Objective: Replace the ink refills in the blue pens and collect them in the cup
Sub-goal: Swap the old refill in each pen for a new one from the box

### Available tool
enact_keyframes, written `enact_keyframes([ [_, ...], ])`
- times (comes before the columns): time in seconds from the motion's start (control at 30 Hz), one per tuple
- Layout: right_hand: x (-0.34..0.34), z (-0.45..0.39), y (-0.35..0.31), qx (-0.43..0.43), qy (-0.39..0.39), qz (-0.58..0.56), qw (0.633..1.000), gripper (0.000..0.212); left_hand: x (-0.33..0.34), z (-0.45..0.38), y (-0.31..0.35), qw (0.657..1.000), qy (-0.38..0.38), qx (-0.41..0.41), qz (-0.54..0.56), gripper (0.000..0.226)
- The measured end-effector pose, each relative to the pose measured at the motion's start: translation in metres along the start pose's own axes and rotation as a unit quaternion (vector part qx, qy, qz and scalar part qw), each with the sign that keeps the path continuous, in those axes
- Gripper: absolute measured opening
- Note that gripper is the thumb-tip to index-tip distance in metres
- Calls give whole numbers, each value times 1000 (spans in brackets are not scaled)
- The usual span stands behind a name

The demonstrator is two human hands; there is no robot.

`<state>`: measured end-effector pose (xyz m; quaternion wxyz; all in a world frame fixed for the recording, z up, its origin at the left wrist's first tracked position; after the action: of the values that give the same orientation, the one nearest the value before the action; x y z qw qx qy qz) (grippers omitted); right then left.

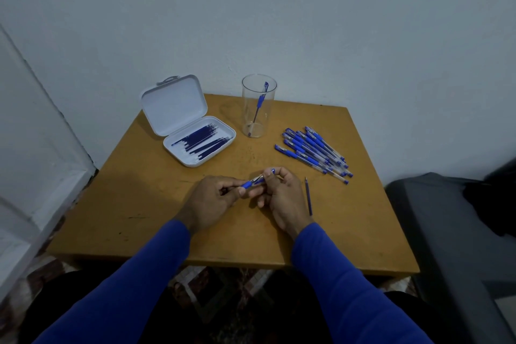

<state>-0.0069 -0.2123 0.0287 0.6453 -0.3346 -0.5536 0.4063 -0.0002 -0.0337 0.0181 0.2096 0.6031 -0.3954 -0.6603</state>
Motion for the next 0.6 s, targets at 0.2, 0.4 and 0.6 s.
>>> enact_keyframes([
  [0.2,-2,1,-1,-2,95,43,995,16,0,1,1,999,32,8,17,23],
  [0.4,8,-7,10,-72,131,332,931,10,-7,-2,2,998,23,11,65,27],
  [0.6,6,-11,10,-74,149,409,897,24,-6,-2,2,998,38,23,51,30],
])
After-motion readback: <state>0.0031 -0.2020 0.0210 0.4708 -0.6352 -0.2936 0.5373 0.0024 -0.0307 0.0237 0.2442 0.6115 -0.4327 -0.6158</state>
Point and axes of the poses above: each hand's wrist, its own z-axis away from the middle knuckle, its own x-axis out of the palm, y = z × x, the point moved 2 cm from there along -z, towards the middle knuckle, and after that the axes turned 11 degrees about -z, right-handed, at the moved point
